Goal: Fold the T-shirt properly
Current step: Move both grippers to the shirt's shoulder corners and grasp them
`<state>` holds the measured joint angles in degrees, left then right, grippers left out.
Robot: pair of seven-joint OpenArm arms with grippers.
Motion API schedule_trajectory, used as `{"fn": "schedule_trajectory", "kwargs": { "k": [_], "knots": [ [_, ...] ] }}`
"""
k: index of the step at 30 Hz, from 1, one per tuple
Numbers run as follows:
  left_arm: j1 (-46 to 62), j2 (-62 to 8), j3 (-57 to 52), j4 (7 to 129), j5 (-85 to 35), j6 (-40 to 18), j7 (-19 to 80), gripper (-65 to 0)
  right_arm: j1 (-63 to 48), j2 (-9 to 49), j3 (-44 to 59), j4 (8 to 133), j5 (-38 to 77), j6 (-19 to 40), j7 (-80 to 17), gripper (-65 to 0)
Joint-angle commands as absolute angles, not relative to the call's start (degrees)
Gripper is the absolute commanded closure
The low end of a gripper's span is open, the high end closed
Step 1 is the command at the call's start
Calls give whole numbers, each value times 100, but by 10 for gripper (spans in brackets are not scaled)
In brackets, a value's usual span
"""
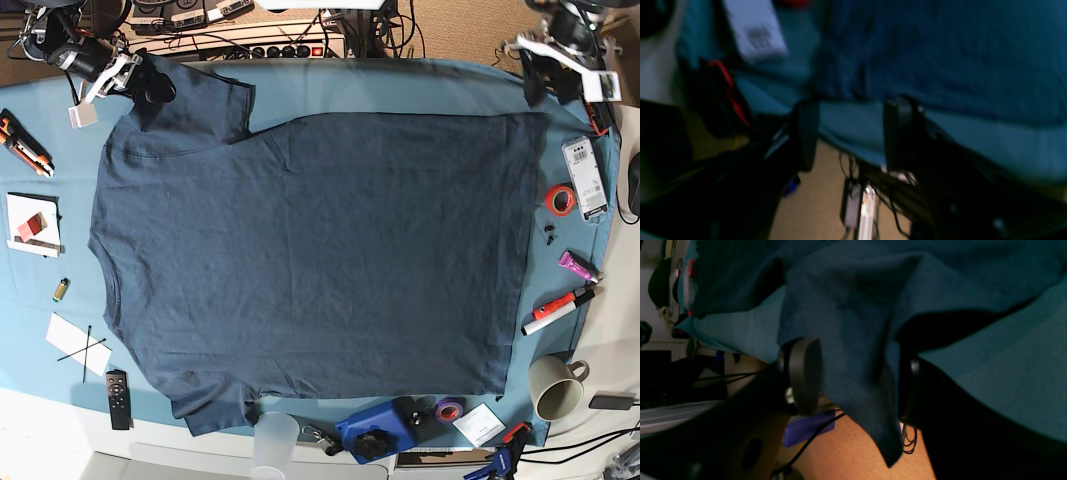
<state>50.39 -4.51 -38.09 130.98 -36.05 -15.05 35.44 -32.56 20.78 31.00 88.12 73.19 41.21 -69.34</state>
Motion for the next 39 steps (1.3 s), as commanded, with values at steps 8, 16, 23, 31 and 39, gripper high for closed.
{"fn": "schedule_trajectory", "kwargs": {
  "k": [8, 16, 23, 31, 39],
  "knots": [
    [4403, -1173, -3839, 12315, -3667, -1647, 3439, -305, -3365, 2112, 3092, 8785, 6766, 4000, -7312, -326],
    [3909, -1520, -3839, 11052, -4517, -2137, 3824, -305, -3365, 2110, 3092, 8785, 6766, 4000, -7352, -326],
    [3500, -1525, -3839, 10759, -4759, -2318, 3964, -305, -3365, 2110, 3092, 8785, 6615, 4000, -7378, -326],
    [3162, -1525, -3839, 9931, -4788, -2486, 4056, -305, -3365, 2110, 3092, 8785, 6615, 4000, -7397, -326],
    [2908, -1518, -3830, 9432, -5507, -2775, 4724, -305, -3365, 2112, 3092, 8785, 6619, 4000, -7397, -326]
  ]
}}
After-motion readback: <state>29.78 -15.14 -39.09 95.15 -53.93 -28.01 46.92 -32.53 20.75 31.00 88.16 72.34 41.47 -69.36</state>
